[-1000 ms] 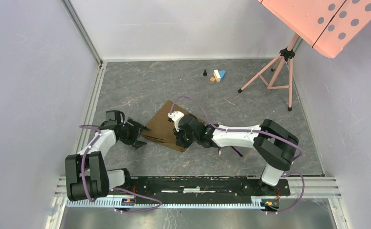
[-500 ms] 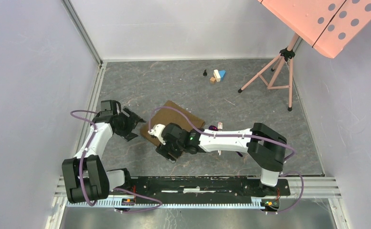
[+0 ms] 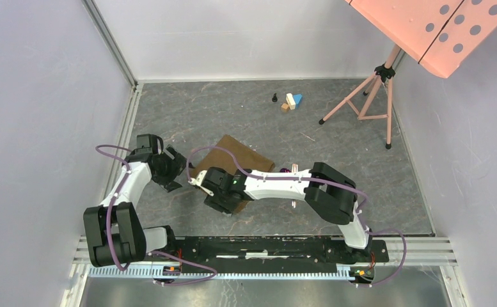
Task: Fold the napkin into a case and place the utensils inside
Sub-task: Pick up the lower triangle-folded napkin from the center of the board.
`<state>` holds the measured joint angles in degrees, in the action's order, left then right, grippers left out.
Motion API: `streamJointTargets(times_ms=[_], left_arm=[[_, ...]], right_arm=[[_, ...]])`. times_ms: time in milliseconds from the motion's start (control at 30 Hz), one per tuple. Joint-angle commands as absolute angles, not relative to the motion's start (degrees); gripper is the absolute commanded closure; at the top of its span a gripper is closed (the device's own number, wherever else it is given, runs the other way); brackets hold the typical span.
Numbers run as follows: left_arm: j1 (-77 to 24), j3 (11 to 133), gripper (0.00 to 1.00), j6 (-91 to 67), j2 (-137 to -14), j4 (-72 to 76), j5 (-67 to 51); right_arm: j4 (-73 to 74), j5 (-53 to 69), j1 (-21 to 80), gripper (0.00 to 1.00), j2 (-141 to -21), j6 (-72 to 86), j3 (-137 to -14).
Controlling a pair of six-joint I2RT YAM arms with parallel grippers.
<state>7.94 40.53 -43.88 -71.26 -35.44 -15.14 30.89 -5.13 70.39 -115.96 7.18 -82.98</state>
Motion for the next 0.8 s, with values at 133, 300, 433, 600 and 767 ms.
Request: streamJointTargets(times_ms=[133,300,433,600,767], left_arm=[[8.2,42.6,0.10,-39.7,-72.3,-34.8,-14.5],[8.5,42.4,0.09,-39.4,-73.1,-34.3,-14.5],[8.5,42.5,0.09,-39.4,-73.8,-34.0,-14.7],[8.8,42.6,0.09,-39.3,-74.3,-33.8,-14.8],[8.8,42.8,0.09,-39.4,-74.4,-33.9,-14.9]], right_arm=[[39.1,-6.0,70.7,0.44,-119.9,7.9,-90.3],[40.7,-7.4,70.7,0.48,-119.7,8.1,-91.9],[41.0,-7.6,70.9,0.45,-118.7,8.2,-92.4],[40.5,-7.0,71.0,0.44,-118.6,8.2,-90.2],[38.4,-6.0,71.0,0.49,-118.7,8.4,-87.9]])
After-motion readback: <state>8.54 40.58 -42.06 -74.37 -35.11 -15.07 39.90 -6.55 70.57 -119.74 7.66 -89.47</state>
